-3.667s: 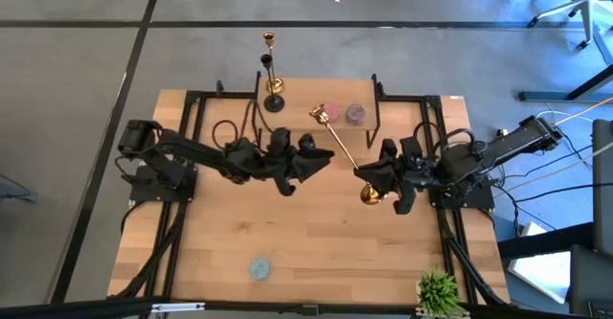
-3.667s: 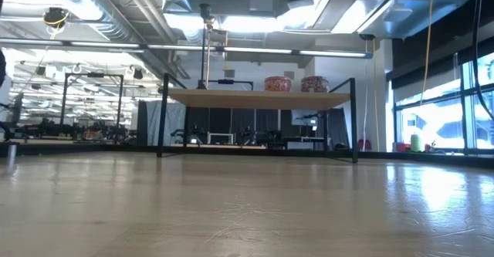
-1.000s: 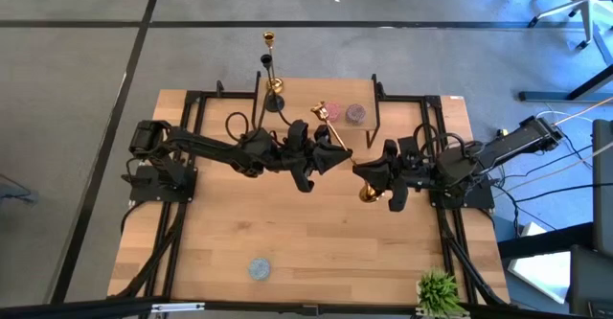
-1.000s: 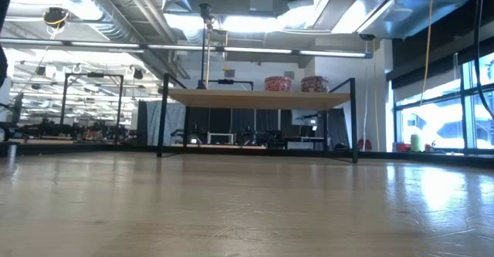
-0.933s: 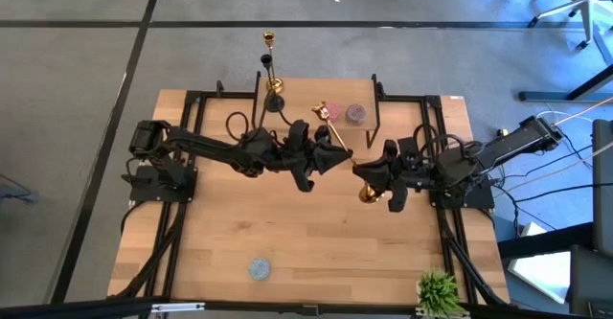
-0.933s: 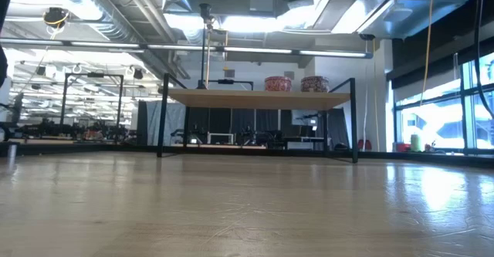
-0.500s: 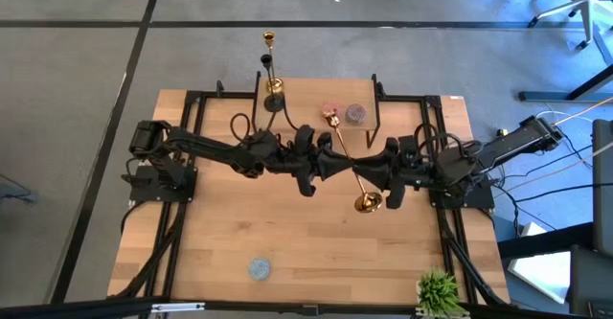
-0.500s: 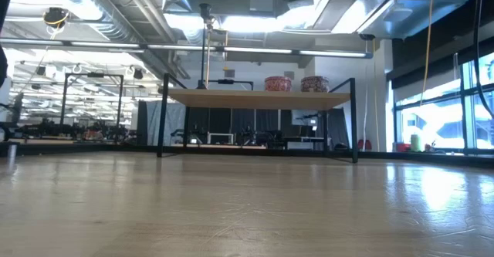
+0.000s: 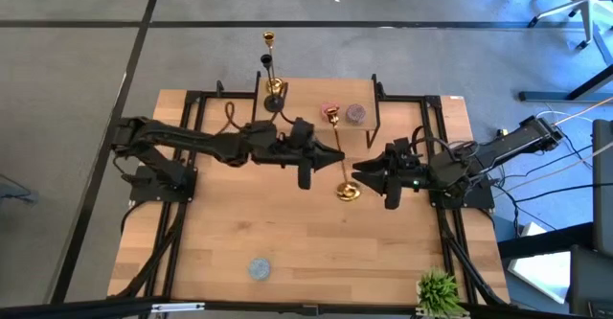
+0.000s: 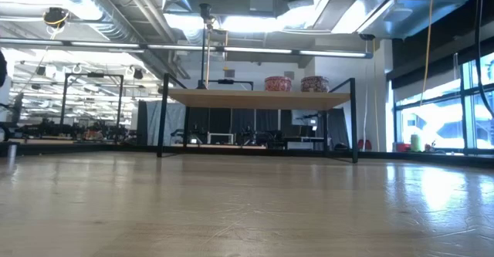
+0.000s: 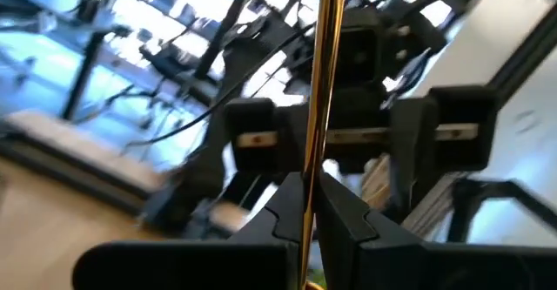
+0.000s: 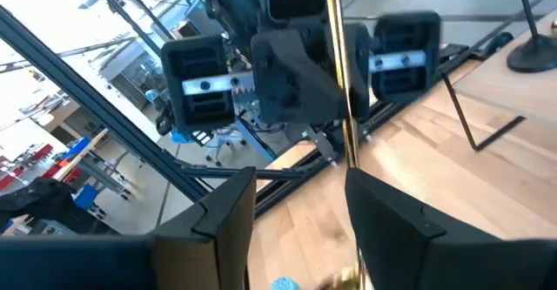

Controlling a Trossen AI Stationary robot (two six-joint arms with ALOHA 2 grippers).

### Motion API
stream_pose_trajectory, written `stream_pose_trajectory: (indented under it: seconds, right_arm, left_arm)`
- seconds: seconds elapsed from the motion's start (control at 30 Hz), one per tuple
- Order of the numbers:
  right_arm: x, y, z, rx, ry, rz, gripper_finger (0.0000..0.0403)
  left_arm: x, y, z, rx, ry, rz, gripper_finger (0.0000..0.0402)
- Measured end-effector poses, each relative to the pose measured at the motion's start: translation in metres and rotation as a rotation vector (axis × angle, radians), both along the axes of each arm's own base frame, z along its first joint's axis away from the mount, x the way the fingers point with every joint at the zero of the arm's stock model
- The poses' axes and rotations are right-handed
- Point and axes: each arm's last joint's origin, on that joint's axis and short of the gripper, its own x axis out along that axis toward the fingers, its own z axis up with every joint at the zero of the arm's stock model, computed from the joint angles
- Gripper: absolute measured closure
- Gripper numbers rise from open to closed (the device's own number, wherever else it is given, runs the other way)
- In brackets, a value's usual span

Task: Pick & Place candle stick holders
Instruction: Put the gold brass candlestick on the shelf

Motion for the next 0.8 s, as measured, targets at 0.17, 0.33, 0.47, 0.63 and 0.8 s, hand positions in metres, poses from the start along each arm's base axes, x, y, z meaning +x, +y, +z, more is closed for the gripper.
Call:
stream_pose_trajectory:
  seconds: [0.17, 0.33, 0.47, 0.63, 0.8]
  right_arm:
    - [0.0, 0.0, 0.0, 0.001, 0.001, 0.0, 0.022]
    - [0.0, 0.0, -0.001, -0.003, 0.011, 0.002, 0.022]
    - [0.0, 0.0, -0.002, -0.003, 0.016, 0.003, 0.022]
    - [0.0, 0.0, -0.002, -0.003, 0.016, 0.003, 0.022]
    - [0.0, 0.0, -0.002, -0.004, 0.018, 0.002, 0.022]
  left_arm:
    - [-0.026, 0.005, 0.01, 0.044, 0.137, 0.108, 0.0393]
    - [-0.048, 0.004, 0.014, 0.089, 0.258, 0.338, 0.0393]
    - [-0.059, -0.002, 0.01, 0.126, 0.345, 0.549, 0.0393]
    - [-0.067, -0.004, 0.0, 0.173, 0.438, 0.769, 0.0393]
    - [-0.073, -0.004, -0.008, 0.246, 0.501, 0.947, 0.0393]
